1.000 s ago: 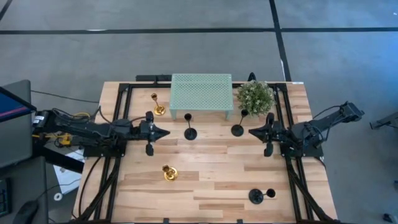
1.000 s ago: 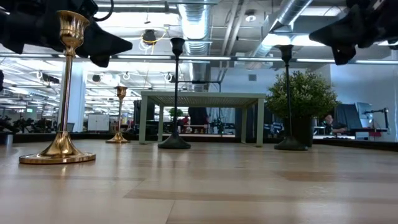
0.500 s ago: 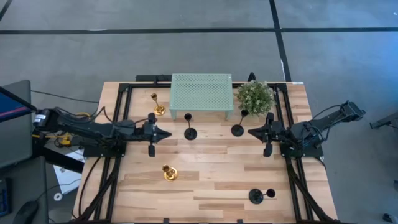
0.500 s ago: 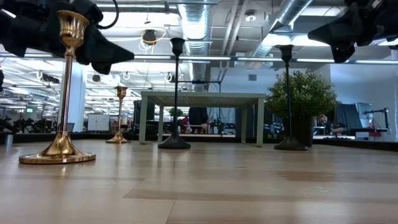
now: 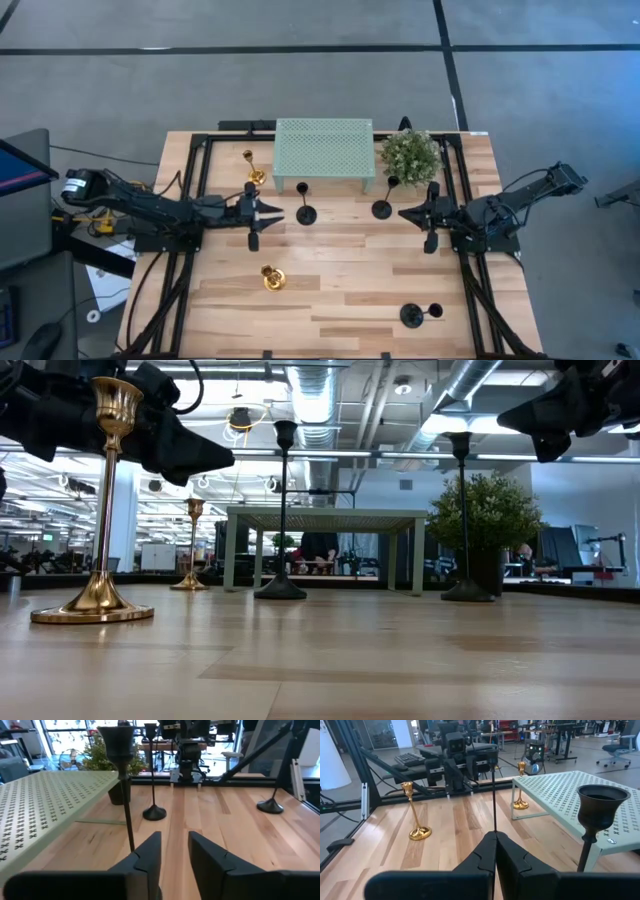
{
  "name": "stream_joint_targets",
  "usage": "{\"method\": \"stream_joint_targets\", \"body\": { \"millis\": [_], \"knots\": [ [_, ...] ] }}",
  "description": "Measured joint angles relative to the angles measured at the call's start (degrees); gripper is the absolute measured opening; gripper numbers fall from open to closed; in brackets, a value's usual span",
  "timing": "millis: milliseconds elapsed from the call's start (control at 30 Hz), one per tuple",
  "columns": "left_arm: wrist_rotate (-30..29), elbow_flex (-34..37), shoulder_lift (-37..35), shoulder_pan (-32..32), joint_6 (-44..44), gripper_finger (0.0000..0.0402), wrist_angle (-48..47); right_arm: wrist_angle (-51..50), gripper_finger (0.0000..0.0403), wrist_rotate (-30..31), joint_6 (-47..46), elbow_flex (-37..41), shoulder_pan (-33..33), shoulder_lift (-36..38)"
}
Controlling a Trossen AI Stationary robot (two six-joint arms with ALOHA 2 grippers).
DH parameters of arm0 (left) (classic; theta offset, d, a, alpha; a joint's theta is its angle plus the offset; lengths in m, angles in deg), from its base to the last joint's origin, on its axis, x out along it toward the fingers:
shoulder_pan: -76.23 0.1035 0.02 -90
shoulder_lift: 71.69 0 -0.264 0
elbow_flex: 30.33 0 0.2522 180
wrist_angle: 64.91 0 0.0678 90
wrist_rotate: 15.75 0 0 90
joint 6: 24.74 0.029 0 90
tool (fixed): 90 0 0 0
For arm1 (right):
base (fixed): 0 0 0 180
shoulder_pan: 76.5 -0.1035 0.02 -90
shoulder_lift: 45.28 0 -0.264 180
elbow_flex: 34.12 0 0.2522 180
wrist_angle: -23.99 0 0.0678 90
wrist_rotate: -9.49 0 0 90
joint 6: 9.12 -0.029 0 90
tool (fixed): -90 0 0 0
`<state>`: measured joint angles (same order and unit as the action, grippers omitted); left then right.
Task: Pick & Place candle stick holders
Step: Put the top left black candle holder on the shelf
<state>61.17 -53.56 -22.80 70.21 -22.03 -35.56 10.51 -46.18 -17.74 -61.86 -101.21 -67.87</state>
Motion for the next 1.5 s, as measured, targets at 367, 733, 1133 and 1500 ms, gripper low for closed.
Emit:
{"method": "stream_joint_targets", "body": {
  "millis": [367,733,1133,1500],
  "knots": [
    [-2.4,-2.0,7.5,0.0,0.0,0.0174,6.3,0.1,0.0000,0.0,0.0,0.0,0.0,0.0],
    [-5.1,-8.3,14.0,2.5,4.8,0.0186,6.7,0.1,0.0000,0.0,0.0,0.0,0.0,0.0],
    [-5.4,-8.3,16.5,3.1,4.0,0.0186,7.1,0.1,0.0000,0.0,0.2,0.0,0.0,0.0],
    [-7.5,-8.2,16.5,3.1,3.8,0.0186,8.3,0.1,0.0000,0.0,0.2,0.0,0.0,0.0]
  ]
}}
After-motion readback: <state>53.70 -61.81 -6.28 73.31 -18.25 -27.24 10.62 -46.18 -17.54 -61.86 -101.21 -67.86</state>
